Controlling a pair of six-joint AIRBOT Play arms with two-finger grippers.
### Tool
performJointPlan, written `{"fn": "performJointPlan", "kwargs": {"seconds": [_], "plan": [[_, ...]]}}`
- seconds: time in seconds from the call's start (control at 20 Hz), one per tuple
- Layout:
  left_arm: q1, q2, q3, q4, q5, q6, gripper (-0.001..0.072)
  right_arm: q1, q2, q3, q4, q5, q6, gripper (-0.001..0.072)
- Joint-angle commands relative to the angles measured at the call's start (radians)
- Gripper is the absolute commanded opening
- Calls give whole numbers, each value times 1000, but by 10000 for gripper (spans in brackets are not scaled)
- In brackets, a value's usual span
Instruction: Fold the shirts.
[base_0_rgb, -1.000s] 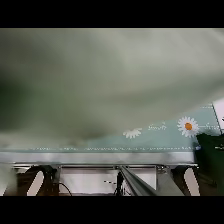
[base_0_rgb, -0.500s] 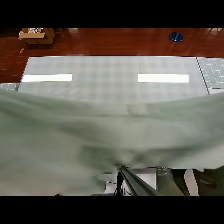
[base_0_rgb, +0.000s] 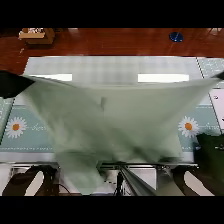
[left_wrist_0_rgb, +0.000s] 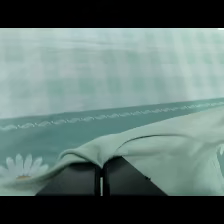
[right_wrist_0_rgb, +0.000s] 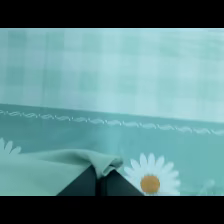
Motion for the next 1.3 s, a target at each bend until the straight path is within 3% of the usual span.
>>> {"fn": "performJointPlan", "kwargs": {"seconds": [0.0,0.25,0.6,0.9,1.25], "plan": [[-1,-210,-74,-134,251,159,22,81,-215,-16,-11,-270,19,28],[-4,-551,-7,-326,356,329,22,83,-384,-16,6,-608,99,28],[-59,-760,84,-337,631,466,22,83,-536,-16,116,-944,100,28],[-159,-843,85,-336,882,528,22,80,-654,-16,139,-1023,103,28],[-167,-926,85,-336,888,528,23,77,-716,-15,140,-982,103,29]]}}
